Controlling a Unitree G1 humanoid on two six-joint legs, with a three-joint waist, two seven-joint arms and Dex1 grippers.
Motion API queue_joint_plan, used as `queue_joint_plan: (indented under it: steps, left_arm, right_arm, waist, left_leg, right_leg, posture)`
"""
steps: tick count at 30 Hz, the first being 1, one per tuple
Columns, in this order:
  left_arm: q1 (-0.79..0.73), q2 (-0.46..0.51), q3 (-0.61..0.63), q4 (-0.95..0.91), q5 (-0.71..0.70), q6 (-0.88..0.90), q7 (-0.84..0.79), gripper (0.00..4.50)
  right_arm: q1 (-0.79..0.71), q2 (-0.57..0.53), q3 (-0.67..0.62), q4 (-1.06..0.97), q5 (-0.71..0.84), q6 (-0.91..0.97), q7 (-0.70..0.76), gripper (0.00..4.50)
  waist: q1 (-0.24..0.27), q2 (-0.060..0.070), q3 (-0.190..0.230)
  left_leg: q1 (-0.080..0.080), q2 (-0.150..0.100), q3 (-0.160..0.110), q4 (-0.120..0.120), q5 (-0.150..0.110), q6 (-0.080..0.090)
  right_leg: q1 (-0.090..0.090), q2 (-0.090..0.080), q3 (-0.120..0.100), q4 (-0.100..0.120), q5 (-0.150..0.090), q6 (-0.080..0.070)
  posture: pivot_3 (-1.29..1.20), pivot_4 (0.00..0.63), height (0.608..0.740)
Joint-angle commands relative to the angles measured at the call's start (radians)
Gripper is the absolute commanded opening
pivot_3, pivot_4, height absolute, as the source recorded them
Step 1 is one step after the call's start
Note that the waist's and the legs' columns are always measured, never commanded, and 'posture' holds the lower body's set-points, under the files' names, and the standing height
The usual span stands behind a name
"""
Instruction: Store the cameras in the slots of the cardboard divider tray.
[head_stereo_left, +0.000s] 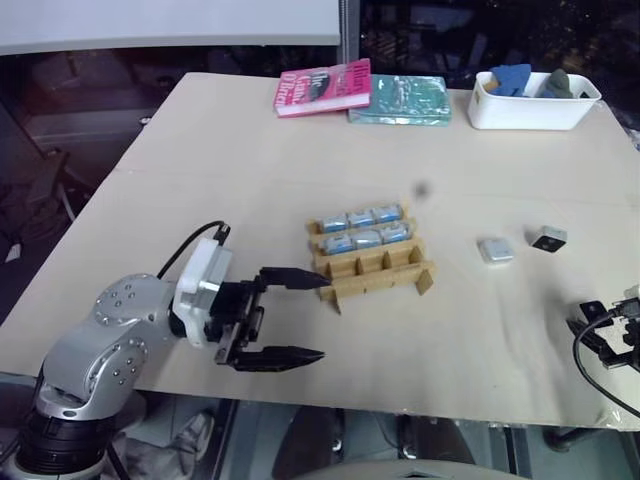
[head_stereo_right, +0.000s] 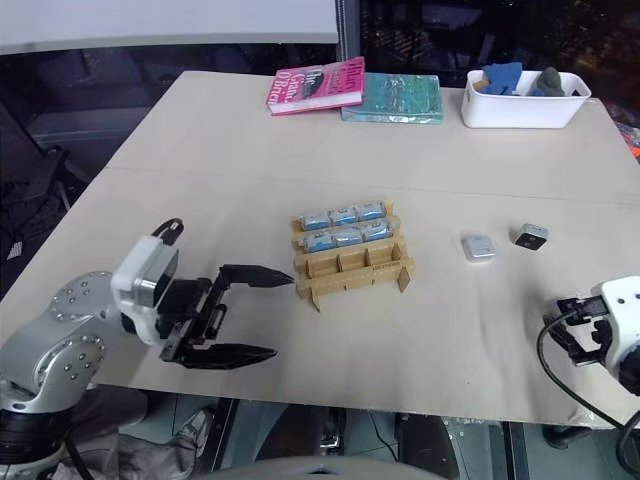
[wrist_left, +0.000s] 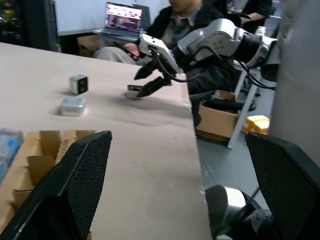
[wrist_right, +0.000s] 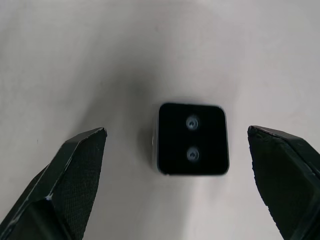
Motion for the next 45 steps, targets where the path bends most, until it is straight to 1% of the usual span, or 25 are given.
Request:
queue_joint_plan:
  steps: [1, 7, 17, 20, 21, 22, 23, 24, 25, 27, 28, 29, 31, 33, 34, 35, 38, 41, 43, 45]
  left_arm:
    - [0.003, 0.003, 0.032, -0.013, -0.019, -0.002, 0.009, 4.45]
    - [0.035, 0.007, 0.052, -0.007, -0.002, -0.010, 0.018, 4.45]
    - [0.036, -0.001, 0.058, 0.021, 0.013, -0.023, 0.022, 4.45]
    - [0.047, -0.004, 0.064, 0.018, 0.017, -0.029, 0.022, 4.50]
    - [0.052, -0.003, 0.068, 0.017, 0.016, -0.031, 0.021, 4.50]
    - [0.057, -0.003, 0.071, 0.015, 0.015, -0.033, 0.022, 4.50]
    - [0.060, -0.002, 0.074, 0.015, 0.014, -0.034, 0.022, 4.50]
    - [0.063, -0.003, 0.076, 0.014, 0.012, -0.033, 0.026, 4.50]
    - [0.065, -0.006, 0.080, 0.013, 0.008, -0.030, 0.036, 4.50]
    - [0.058, -0.022, 0.086, 0.013, -0.012, -0.008, 0.083, 4.50]
    - [0.051, -0.027, 0.086, 0.011, -0.020, 0.012, 0.114, 4.50]
    - [0.033, -0.038, 0.084, 0.005, -0.046, 0.059, 0.188, 4.50]
    - [-0.021, -0.072, 0.076, -0.006, -0.067, 0.130, 0.356, 4.50]
    - [-0.070, -0.066, 0.074, -0.015, -0.188, 0.242, 0.448, 4.50]
    - [-0.103, -0.067, 0.074, -0.017, -0.247, 0.292, 0.499, 4.50]
    - [-0.152, -0.053, 0.066, -0.007, -0.329, 0.374, 0.592, 4.50]
    - [-0.290, -0.046, 0.021, 0.048, -0.550, 0.520, 0.783, 4.50]
    - [-0.390, -0.082, -0.030, 0.102, -0.672, 0.576, 0.941, 4.50]
    - [-0.441, -0.113, -0.071, 0.121, -0.714, 0.596, 1.035, 4.50]
    - [-0.479, -0.149, -0.107, 0.149, -0.753, 0.604, 1.129, 4.50]
  right_arm:
    - [-0.015, 0.005, -0.008, -0.020, 0.007, 0.029, -0.011, 4.50]
    - [-0.015, -0.009, 0.008, 0.020, -0.027, 0.024, -0.003, 4.50]
    - [-0.044, -0.003, 0.041, 0.090, -0.054, -0.001, -0.002, 4.50]
    - [-0.041, -0.004, 0.045, 0.109, -0.056, -0.006, 0.002, 3.81]
    - [-0.038, -0.003, 0.045, 0.111, -0.059, -0.011, 0.003, 3.48]
    - [-0.035, -0.002, 0.045, 0.111, -0.059, -0.013, 0.003, 2.90]
    - [-0.034, -0.001, 0.044, 0.111, -0.059, -0.015, 0.004, 2.59]
    - [-0.033, 0.000, 0.044, 0.111, -0.061, -0.019, 0.003, 2.03]
    - [-0.032, 0.000, 0.044, 0.110, -0.064, -0.033, 0.006, 1.93]
    - [-0.028, 0.002, 0.049, 0.099, -0.073, -0.095, 0.023, 1.93]
    - [-0.027, 0.003, 0.054, 0.091, -0.082, -0.129, 0.027, 1.93]
    - [-0.026, -0.001, 0.071, 0.075, -0.106, -0.204, 0.039, 1.93]
    - [-0.027, -0.019, 0.131, 0.032, -0.171, -0.407, 0.085, 1.93]
    - [-0.060, -0.019, 0.189, -0.027, -0.188, -0.508, 0.111, 1.93]
    - [-0.089, -0.012, 0.220, -0.057, -0.189, -0.534, 0.113, 1.93]
    - [-0.134, -0.003, 0.266, -0.095, -0.190, -0.554, 0.111, 1.93]
    - [-0.271, 0.005, 0.424, -0.157, -0.259, -0.630, 0.107, 1.93]
    - [-0.380, 0.021, 0.533, -0.155, -0.331, -0.675, 0.097, 1.93]
    - [-0.438, 0.029, 0.589, -0.151, -0.371, -0.703, 0.099, 1.93]
    - [-0.473, 0.032, 0.619, -0.146, -0.404, -0.732, 0.099, 1.93]
  waist:
    - [0.000, 0.000, 0.000]
    - [0.000, 0.000, 0.000]
    - [0.000, 0.000, 0.000]
    - [0.000, 0.000, 0.000]
    - [0.000, 0.000, 0.000]
    - [0.000, -0.001, 0.000]
    - [0.000, -0.001, -0.001]
    - [0.000, -0.001, -0.001]
    - [0.001, -0.001, -0.001]
    - [0.001, -0.001, -0.001]
    - [0.000, -0.001, -0.001]
    - [0.000, -0.001, -0.001]
    - [0.000, -0.001, -0.001]
    - [-0.002, -0.001, -0.001]
    - [-0.005, -0.001, 0.000]
    - [-0.006, -0.001, 0.000]
    - [-0.003, -0.003, 0.000]
    - [0.000, -0.003, 0.001]
    - [0.003, -0.004, 0.001]
    - [0.002, -0.005, 0.002]
  left_leg:
    - [0.000, 0.000, 0.000, 0.000, 0.000, 0.000]
    - [0.000, 0.000, 0.000, 0.000, 0.000, 0.000]
    - [0.000, 0.000, 0.000, 0.000, 0.000, 0.000]
    - [0.000, 0.000, 0.000, 0.000, 0.000, 0.000]
    - [0.000, 0.000, 0.000, 0.000, 0.000, 0.000]
    - [0.000, 0.000, 0.000, 0.000, 0.000, 0.000]
    - [0.000, 0.000, 0.000, 0.000, 0.000, 0.000]
    - [0.000, 0.000, 0.000, 0.000, 0.000, 0.000]
    - [0.000, 0.000, 0.000, 0.000, 0.000, 0.000]
    - [0.000, 0.000, 0.000, 0.000, 0.000, 0.000]
    - [0.000, 0.000, 0.000, 0.000, 0.000, 0.000]
    - [0.000, 0.000, 0.000, 0.000, 0.000, 0.000]
    - [0.000, 0.000, 0.000, 0.000, 0.000, 0.000]
    - [0.001, 0.000, -0.001, 0.001, 0.000, 0.000]
    - [0.001, 0.001, -0.001, 0.001, 0.000, 0.000]
    - [0.001, 0.001, -0.001, 0.001, 0.000, -0.001]
    - [0.001, 0.001, -0.001, 0.004, 0.001, -0.001]
    - [0.000, 0.001, -0.003, 0.007, 0.001, -0.001]
    - [-0.001, 0.000, -0.004, 0.008, 0.001, -0.001]
    - [-0.002, -0.001, -0.005, 0.009, 0.001, -0.001]
  right_leg:
    - [0.000, 0.001, 0.000, 0.000, 0.000, 0.000]
    - [0.000, 0.002, 0.001, 0.000, 0.000, 0.000]
    - [0.000, 0.002, 0.001, 0.000, 0.000, 0.000]
    - [0.000, 0.002, 0.001, 0.000, 0.000, 0.000]
    - [0.000, 0.002, 0.001, 0.000, 0.000, 0.000]
    - [0.000, 0.002, 0.001, 0.000, 0.000, 0.000]
    - [0.000, 0.002, 0.001, 0.000, 0.000, 0.000]
    - [0.000, 0.002, 0.001, 0.000, 0.000, 0.000]
    - [0.000, 0.002, 0.001, 0.000, 0.000, 0.000]
    - [0.000, 0.002, 0.001, 0.000, 0.000, 0.000]
    - [0.000, 0.002, 0.001, 0.000, 0.000, 0.000]
    - [0.000, 0.002, 0.001, 0.000, 0.000, 0.000]
    - [0.000, 0.002, 0.001, 0.001, 0.000, 0.000]
    - [0.000, 0.002, 0.001, 0.001, 0.000, 0.000]
    - [0.000, 0.002, 0.002, 0.002, 0.000, 0.000]
    - [0.000, 0.002, 0.002, 0.003, 0.000, 0.000]
    - [0.000, 0.002, 0.001, 0.003, 0.000, 0.000]
    - [0.000, 0.002, 0.000, 0.005, 0.000, 0.001]
    - [0.001, 0.002, -0.001, 0.004, 0.000, 0.001]
    - [0.002, 0.002, -0.002, 0.004, 0.000, 0.001]
  posture:
    - [0.00, 0.150, 0.740]
    - [0.00, 0.150, 0.740]
    - [0.00, 0.150, 0.740]
    - [0.00, 0.150, 0.740]
    - [0.00, 0.150, 0.740]
    - [0.00, 0.150, 0.740]
    - [0.00, 0.150, 0.740]
    - [0.00, 0.150, 0.740]
    - [0.00, 0.150, 0.740]
    - [0.00, 0.150, 0.740]
    - [0.00, 0.150, 0.740]
    - [0.00, 0.150, 0.740]
    - [0.00, 0.150, 0.740]
    - [0.00, 0.150, 0.740]
    - [0.00, 0.150, 0.740]
    - [0.00, 0.150, 0.740]
    - [0.00, 0.150, 0.740]
    - [0.00, 0.150, 0.740]
    - [0.00, 0.150, 0.740]
    - [0.00, 0.150, 0.740]
